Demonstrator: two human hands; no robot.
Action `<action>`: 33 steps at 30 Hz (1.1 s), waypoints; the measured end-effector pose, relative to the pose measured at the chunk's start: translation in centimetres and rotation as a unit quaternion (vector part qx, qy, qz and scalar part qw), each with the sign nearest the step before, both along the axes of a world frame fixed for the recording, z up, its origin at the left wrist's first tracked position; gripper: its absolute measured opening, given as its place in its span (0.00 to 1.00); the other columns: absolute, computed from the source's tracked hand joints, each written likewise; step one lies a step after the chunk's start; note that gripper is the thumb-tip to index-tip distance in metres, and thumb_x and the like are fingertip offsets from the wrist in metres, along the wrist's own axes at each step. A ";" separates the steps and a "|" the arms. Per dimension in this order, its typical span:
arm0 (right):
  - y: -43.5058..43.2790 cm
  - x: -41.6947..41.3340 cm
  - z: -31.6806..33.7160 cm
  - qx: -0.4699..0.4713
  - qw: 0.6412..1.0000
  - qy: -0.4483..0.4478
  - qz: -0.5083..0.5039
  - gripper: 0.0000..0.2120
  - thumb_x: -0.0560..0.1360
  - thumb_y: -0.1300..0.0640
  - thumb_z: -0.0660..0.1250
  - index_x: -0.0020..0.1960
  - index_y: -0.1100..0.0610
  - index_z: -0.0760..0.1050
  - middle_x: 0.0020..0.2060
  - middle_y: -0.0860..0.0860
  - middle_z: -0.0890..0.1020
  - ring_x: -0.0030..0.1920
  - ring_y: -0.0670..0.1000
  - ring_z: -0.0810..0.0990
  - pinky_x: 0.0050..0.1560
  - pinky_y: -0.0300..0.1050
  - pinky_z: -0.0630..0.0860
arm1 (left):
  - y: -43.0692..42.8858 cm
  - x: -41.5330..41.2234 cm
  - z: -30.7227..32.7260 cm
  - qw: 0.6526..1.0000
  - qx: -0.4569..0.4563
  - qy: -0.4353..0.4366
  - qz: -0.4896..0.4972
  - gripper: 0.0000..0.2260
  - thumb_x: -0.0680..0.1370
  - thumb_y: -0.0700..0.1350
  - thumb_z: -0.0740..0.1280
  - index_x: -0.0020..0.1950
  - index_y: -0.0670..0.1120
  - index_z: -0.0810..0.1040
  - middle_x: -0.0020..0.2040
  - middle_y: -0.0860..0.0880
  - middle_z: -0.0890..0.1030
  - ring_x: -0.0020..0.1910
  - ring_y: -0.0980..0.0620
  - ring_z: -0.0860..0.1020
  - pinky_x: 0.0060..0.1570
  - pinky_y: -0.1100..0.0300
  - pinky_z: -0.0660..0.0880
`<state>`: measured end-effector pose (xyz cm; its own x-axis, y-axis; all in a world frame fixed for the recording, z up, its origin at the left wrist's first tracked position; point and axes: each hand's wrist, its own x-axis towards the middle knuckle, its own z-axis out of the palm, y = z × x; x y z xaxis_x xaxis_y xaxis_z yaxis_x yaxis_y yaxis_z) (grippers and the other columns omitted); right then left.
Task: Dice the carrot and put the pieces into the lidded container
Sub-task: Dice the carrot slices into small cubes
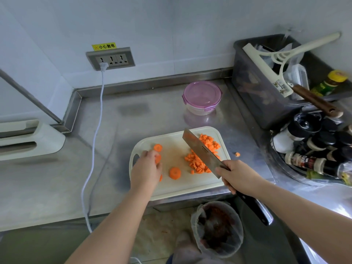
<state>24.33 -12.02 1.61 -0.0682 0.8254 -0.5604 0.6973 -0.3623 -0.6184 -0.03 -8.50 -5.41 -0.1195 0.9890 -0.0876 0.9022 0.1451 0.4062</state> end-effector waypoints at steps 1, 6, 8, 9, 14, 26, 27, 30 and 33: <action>0.1 -0.2 0.0 -0.001 1.000 0.000 -0.002 0.12 0.80 0.53 0.59 0.42 0.59 0.72 0.28 0.49 0.75 0.20 0.45 0.70 0.26 0.35 0.68 | 0.5 -0.5 0.0 1.000 -0.021 -0.002 0.022 0.13 0.77 0.48 0.66 0.60 0.49 0.73 0.58 0.50 0.74 0.57 0.46 0.74 0.48 0.52 0.73; 0.4 -1.3 0.2 0.000 1.000 0.007 -0.021 0.12 0.79 0.53 0.59 0.41 0.58 0.71 0.29 0.49 0.75 0.20 0.45 0.71 0.26 0.36 0.68 | 2.6 -1.1 -0.3 0.995 -0.091 0.029 0.022 0.20 0.74 0.56 0.68 0.61 0.48 0.71 0.58 0.48 0.72 0.56 0.45 0.76 0.47 0.53 0.73; 0.4 -1.6 0.2 0.000 1.000 0.007 -0.026 0.12 0.79 0.52 0.59 0.40 0.58 0.71 0.30 0.49 0.76 0.21 0.46 0.71 0.27 0.36 0.68 | 3.1 -1.3 -0.4 0.995 -0.095 0.010 0.017 0.18 0.74 0.54 0.69 0.60 0.48 0.72 0.57 0.49 0.73 0.55 0.46 0.76 0.45 0.56 0.71; 0.5 -1.8 0.3 0.000 1.000 0.008 -0.030 0.13 0.79 0.52 0.59 0.40 0.58 0.71 0.30 0.50 0.76 0.21 0.46 0.71 0.27 0.37 0.68 | 3.3 -1.5 -0.5 0.995 -0.101 -0.015 0.022 0.16 0.74 0.53 0.70 0.58 0.48 0.73 0.56 0.49 0.74 0.53 0.48 0.77 0.44 0.58 0.69; 0.7 -2.8 0.2 -0.007 0.998 0.017 -0.052 0.14 0.79 0.50 0.60 0.41 0.59 0.71 0.30 0.50 0.76 0.21 0.46 0.71 0.28 0.38 0.70 | 3.6 -3.0 -1.0 0.993 -0.088 -0.072 -0.003 0.11 0.73 0.50 0.71 0.51 0.49 0.74 0.52 0.50 0.76 0.48 0.51 0.77 0.44 0.60 0.70; 0.8 -4.3 0.0 -0.011 0.996 0.019 -0.083 0.12 0.80 0.54 0.59 0.41 0.58 0.72 0.29 0.51 0.75 0.22 0.46 0.70 0.25 0.36 0.68 | 4.7 -4.5 -0.7 0.989 -0.131 -0.060 -0.036 0.05 0.73 0.48 0.68 0.42 0.52 0.72 0.38 0.56 0.77 0.38 0.53 0.79 0.43 0.56 0.78; 0.7 -4.3 0.0 -0.008 0.996 0.024 -0.086 0.12 0.80 0.54 0.59 0.40 0.58 0.72 0.30 0.51 0.75 0.22 0.47 0.69 0.24 0.35 0.67 | 4.8 -4.7 -0.7 0.988 -0.133 -0.065 -0.033 0.05 0.73 0.47 0.68 0.42 0.52 0.72 0.37 0.56 0.77 0.37 0.53 0.79 0.43 0.57 0.77; 0.3 -4.3 0.0 -0.004 0.995 0.035 -0.091 0.12 0.80 0.55 0.59 0.39 0.58 0.71 0.30 0.52 0.74 0.21 0.46 0.69 0.24 0.35 0.67 | 5.2 -5.4 -0.8 0.989 -0.134 -0.065 -0.019 0.06 0.72 0.47 0.68 0.40 0.54 0.71 0.40 0.56 0.78 0.39 0.55 0.78 0.45 0.57 0.77; -0.1 -4.2 -0.2 -0.003 0.995 0.037 -0.092 0.12 0.79 0.54 0.60 0.39 0.58 0.70 0.30 0.51 0.75 0.21 0.46 0.69 0.25 0.36 0.68 | 5.4 -6.0 -0.9 0.989 -0.130 -0.071 -0.005 0.05 0.72 0.46 0.67 0.43 0.53 0.72 0.45 0.55 0.79 0.43 0.54 0.77 0.48 0.56 0.75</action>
